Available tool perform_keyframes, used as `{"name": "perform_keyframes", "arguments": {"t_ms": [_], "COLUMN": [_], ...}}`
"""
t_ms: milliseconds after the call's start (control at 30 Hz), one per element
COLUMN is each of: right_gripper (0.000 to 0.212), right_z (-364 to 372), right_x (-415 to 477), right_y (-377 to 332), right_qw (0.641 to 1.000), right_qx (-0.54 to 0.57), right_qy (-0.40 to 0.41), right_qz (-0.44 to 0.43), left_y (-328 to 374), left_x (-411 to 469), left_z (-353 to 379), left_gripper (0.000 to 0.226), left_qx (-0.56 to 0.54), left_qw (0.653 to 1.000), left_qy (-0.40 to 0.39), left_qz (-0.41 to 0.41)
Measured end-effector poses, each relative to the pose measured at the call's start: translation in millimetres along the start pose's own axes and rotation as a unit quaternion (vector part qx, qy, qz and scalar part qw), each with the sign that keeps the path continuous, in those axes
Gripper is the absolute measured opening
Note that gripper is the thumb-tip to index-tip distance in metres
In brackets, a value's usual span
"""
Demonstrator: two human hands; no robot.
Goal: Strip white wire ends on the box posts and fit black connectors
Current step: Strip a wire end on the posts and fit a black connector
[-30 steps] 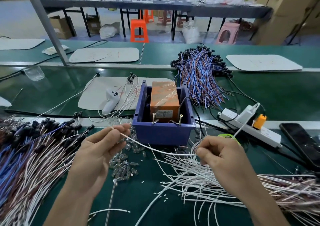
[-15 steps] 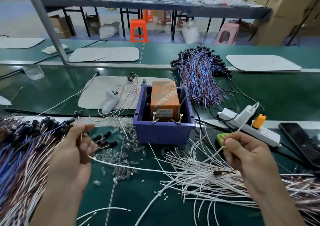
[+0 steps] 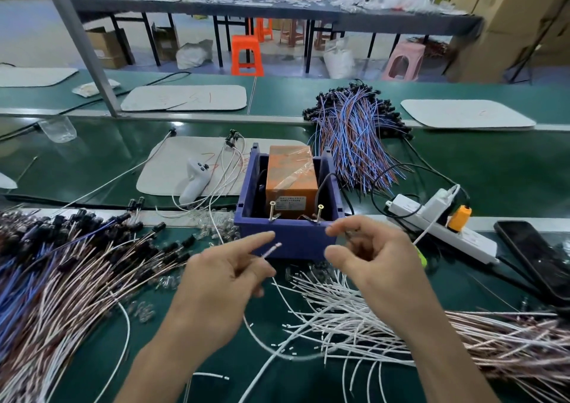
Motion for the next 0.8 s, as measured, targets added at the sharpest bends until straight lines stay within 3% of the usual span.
{"name": "perform_keyframes", "arguments": {"t_ms": [133,333,800], "right_gripper": [0.005,0.009,0.028], "right_z": [22.8,24.7,11.5], "right_x": [-2.3,-6.4,-2.6], "right_y": [-9.9,-7.8,10.2], "right_qw": [0.999,0.999,0.999], "right_qx": [-0.037,-0.014,-0.025], "right_qy": [-0.032,-0.043,0.027], "right_qz": [-0.019,-0.005,0.03], "left_y": [14.7,8.6,-17.9], "left_x": [-2.6,-5.2,-2.3], "left_z": [26.5,34.3,23.5], "left_gripper": [0.031,0.024,0.024], "left_qx": [-0.038,-0.043,-0.151], "left_qw": [0.998,0.997,0.987], "left_qy": [-0.058,-0.07,0.023], "left_qz": [0.007,0.012,-0.046]}}
Point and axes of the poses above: each hand's wrist, its own x-axis towards the middle knuckle, its own z-axis out of the palm, y = z × x, the point moved 9 cm from there along x, towards the middle knuckle, and after that the axes turned 1 degree about -y, right-handed, at the moved point
